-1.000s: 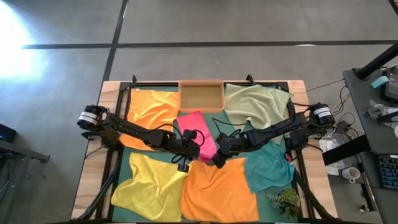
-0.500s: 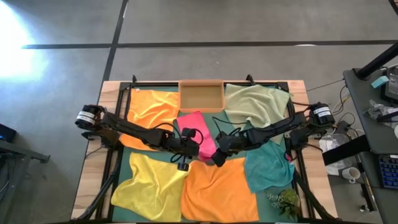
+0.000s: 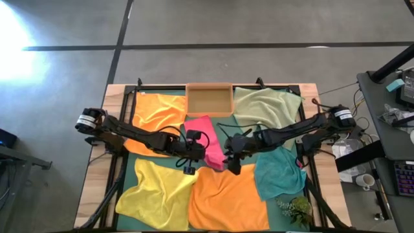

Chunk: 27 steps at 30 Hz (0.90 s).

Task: Fold microfiber towels
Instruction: Fold the pink towel

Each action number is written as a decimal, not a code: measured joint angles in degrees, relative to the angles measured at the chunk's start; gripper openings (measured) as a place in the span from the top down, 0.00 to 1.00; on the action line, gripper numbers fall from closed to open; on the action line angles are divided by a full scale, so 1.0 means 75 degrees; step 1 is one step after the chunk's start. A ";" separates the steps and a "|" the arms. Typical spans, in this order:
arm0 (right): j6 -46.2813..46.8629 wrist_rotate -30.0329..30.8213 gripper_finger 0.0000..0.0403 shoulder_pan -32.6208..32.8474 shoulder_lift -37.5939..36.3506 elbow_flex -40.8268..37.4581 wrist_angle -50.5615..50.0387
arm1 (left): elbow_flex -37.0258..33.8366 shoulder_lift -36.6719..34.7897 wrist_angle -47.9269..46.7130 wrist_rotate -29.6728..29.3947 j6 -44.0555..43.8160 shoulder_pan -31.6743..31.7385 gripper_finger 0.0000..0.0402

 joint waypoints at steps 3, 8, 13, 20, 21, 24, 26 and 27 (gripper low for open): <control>-0.0940 0.0043 0.56 0.0047 -0.0020 0.0000 0.0032 | -0.0001 0.0010 0.0002 0.0003 0.0002 0.0005 1.00; -0.1727 0.0069 0.56 0.0212 0.0416 0.0000 0.0625 | -0.0003 0.0015 0.0006 0.0007 0.0006 0.0028 1.00; -0.2058 0.0067 0.56 0.0409 0.0745 0.0001 0.1324 | -0.0003 0.0015 0.0009 0.0009 0.0006 0.0074 1.00; -0.1843 0.0094 0.56 0.0431 0.1158 0.0003 0.1360 | -0.0003 0.0018 0.0015 0.0009 0.0004 0.0130 1.00; -0.1795 0.0085 0.56 0.0461 0.1200 0.0003 0.1448 | -0.0003 0.0018 0.0019 0.0010 0.0005 0.0137 1.00; -0.1839 0.0085 0.56 0.0563 0.1333 0.0003 0.1488 | -0.0003 0.0018 0.0032 0.0011 0.0003 0.0153 1.00; -0.1913 0.0074 0.56 0.0594 0.1425 0.0003 0.1471 | -0.0003 0.0018 0.0045 0.0012 -0.0001 0.0160 1.00; -0.1932 0.0080 0.56 0.0602 0.1463 0.0000 0.1457 | -0.0003 0.0017 0.0099 0.0012 -0.0054 0.0171 1.00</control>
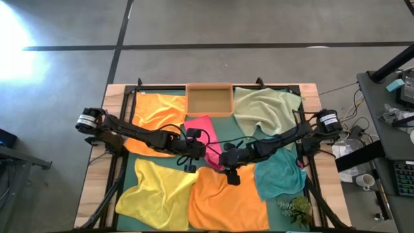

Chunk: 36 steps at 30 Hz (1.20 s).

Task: Fold microfiber towels
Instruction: Fold the pink towel

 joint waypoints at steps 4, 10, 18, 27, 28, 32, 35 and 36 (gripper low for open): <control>0.0003 0.0432 0.56 -0.0001 0.0121 0.0003 0.0086 | 0.0000 0.0002 0.0184 -0.0006 -0.0679 0.0060 1.00; 0.0122 0.0471 0.56 0.0011 0.0150 0.0003 0.0143 | 0.0000 0.0001 0.0167 -0.0162 -0.0939 0.0070 1.00; 0.0120 0.0820 0.56 0.0014 0.0150 0.0003 -0.0136 | 0.0032 -0.0016 0.0188 -0.0583 -0.1478 0.0128 1.00; 0.0145 0.1217 0.67 0.0013 0.0150 0.0003 -0.0313 | 0.0038 -0.0019 0.0237 -0.0600 -0.1731 0.0150 1.00; 0.0144 0.1217 0.70 0.0013 0.0150 0.0003 -0.0314 | 0.0033 -0.0019 0.0234 -0.0600 -0.1730 0.0159 1.00; 0.0145 0.1194 0.81 0.0013 0.0150 0.0003 -0.0319 | 0.0017 -0.0019 0.0225 -0.0602 -0.1730 0.0169 1.00; 0.0148 0.1194 0.90 0.0016 0.0150 0.0003 -0.0319 | 0.0017 -0.0021 0.0208 -0.0600 -0.1729 0.0178 1.00; 0.0148 0.1191 0.94 0.0016 0.0145 0.0003 -0.0321 | 0.0017 -0.0035 0.0193 -0.0600 -0.1729 0.0178 1.00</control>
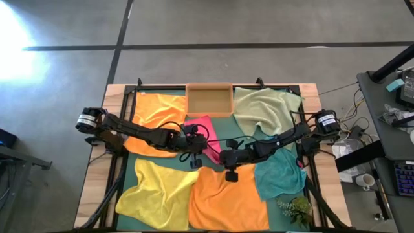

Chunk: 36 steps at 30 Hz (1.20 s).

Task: Fold microfiber towels
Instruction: Fold the pink towel

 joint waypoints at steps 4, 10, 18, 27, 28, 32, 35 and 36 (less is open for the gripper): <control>0.0264 -0.0067 0.97 0.0000 -0.0099 0.0000 -0.0082 | 0.0032 -0.0090 -0.0028 0.0109 0.0005 0.0000 1.00; 0.1237 -0.0258 0.98 0.0134 -0.0594 0.0011 -0.0697 | 0.0016 -0.0284 -0.0524 0.1063 0.0004 -0.0028 1.00; 0.1926 -0.0259 0.98 0.0504 -0.0708 0.1498 -0.2552 | 0.0015 -0.0351 -0.0805 0.2539 -0.0013 -0.0045 1.00; 0.1914 -0.0219 0.98 0.0556 0.0056 0.3155 -0.4491 | -0.0020 -0.0861 -0.1590 0.2417 -0.0397 -0.0393 1.00; 0.1893 -0.0223 0.98 0.0527 0.0134 0.3190 -0.4464 | -0.0020 -0.0920 -0.1630 0.2230 -0.0397 -0.0393 1.00; 0.1913 -0.0195 0.98 0.0312 0.0395 0.3276 -0.4536 | -0.0025 -0.0999 -0.1662 0.1708 -0.0401 -0.0375 1.00; 0.2076 -0.0043 0.98 0.0030 0.0481 0.3270 -0.4582 | -0.0049 -0.0989 -0.1654 0.1217 -0.0408 -0.0364 1.00; 0.2112 0.0003 0.98 -0.0075 0.0489 0.3270 -0.4599 | -0.0071 -0.0986 -0.1691 0.1012 -0.0409 -0.0364 1.00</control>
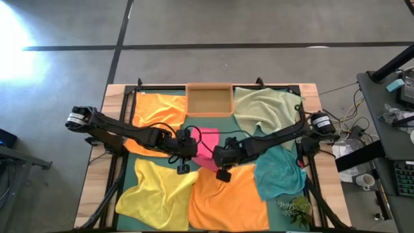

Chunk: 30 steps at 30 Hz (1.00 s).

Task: Fold microfiber towels
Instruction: Fold the pink towel

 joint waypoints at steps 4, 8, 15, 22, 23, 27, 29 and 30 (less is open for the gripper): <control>0.0006 0.0005 0.98 -0.0474 0.0003 -0.0003 -0.0027 | -0.0071 0.0006 -0.0021 -0.0782 -0.0313 0.0078 1.00; -0.0135 0.0001 0.98 -0.0951 0.0003 -0.0005 -0.0041 | -0.0072 0.0012 -0.0083 -0.1470 -0.0393 0.0197 1.00; -0.0911 0.0000 0.98 -0.1601 0.0009 -0.0009 -0.0014 | -0.0098 0.0142 -0.0099 -0.1620 -0.0394 0.0647 1.00; -0.1653 -0.0065 0.98 -0.2032 0.0127 -0.0026 0.0121 | -0.0113 0.0629 -0.0120 -0.1619 -0.0396 0.0860 1.00; -0.1709 -0.0066 0.98 -0.2071 0.0176 -0.0028 0.0148 | -0.0113 0.0699 -0.0125 -0.1618 -0.0398 0.0890 1.00; -0.1765 -0.0185 0.98 -0.2223 0.0470 -0.0023 0.0159 | -0.0115 0.0862 -0.0070 -0.1629 -0.0559 0.0996 1.00; -0.1763 -0.0234 0.98 -0.2270 0.0612 -0.0023 0.0196 | -0.0116 0.0895 -0.0063 -0.1642 -0.0765 0.1069 1.00; -0.1763 -0.0234 0.98 -0.2294 0.0664 -0.0021 0.0212 | -0.0116 0.0903 -0.0052 -0.1650 -0.0795 0.1114 1.00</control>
